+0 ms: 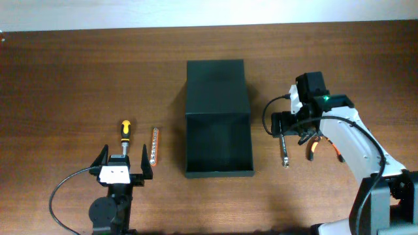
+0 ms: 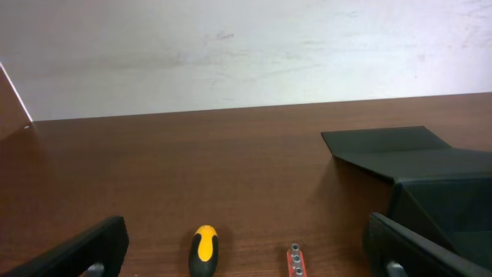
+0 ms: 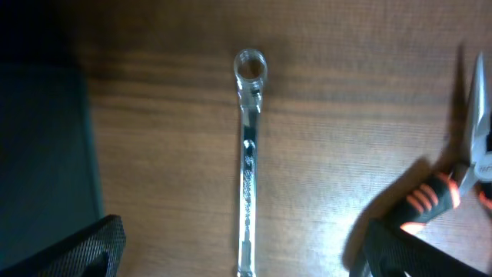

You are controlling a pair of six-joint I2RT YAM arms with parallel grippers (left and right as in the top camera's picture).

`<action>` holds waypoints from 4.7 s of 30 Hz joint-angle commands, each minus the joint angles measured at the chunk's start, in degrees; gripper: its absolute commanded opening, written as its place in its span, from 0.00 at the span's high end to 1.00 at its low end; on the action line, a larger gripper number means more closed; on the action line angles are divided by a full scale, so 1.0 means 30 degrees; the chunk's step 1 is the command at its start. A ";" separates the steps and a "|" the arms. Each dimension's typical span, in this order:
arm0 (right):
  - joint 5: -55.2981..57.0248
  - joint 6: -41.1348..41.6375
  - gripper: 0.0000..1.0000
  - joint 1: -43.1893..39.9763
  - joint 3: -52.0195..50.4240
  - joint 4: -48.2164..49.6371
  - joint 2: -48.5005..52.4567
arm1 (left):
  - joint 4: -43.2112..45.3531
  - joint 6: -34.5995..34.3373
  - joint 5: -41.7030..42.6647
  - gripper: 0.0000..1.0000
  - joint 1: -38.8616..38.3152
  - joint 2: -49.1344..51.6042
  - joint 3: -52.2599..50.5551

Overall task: Pack container
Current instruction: 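Move the right gripper over the chrome wrench beside the box, then lower the right gripper and close it on the chrome wrench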

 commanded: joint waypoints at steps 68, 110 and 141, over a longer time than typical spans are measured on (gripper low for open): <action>0.2557 0.1530 0.01 0.1355 -0.1967 0.1443 0.2069 | -0.0029 -0.0051 -0.0073 0.01 0.0080 -0.0153 -0.0109; 0.2120 0.1530 0.38 0.1348 -0.1989 0.2178 0.3351 | -0.0029 -0.0051 -0.0073 0.01 0.0080 -0.0153 -0.0109; 0.2193 0.1523 0.97 0.1348 -0.0284 0.1071 0.3351 | -0.0029 -0.0051 -0.0073 0.01 0.0080 -0.0153 -0.0109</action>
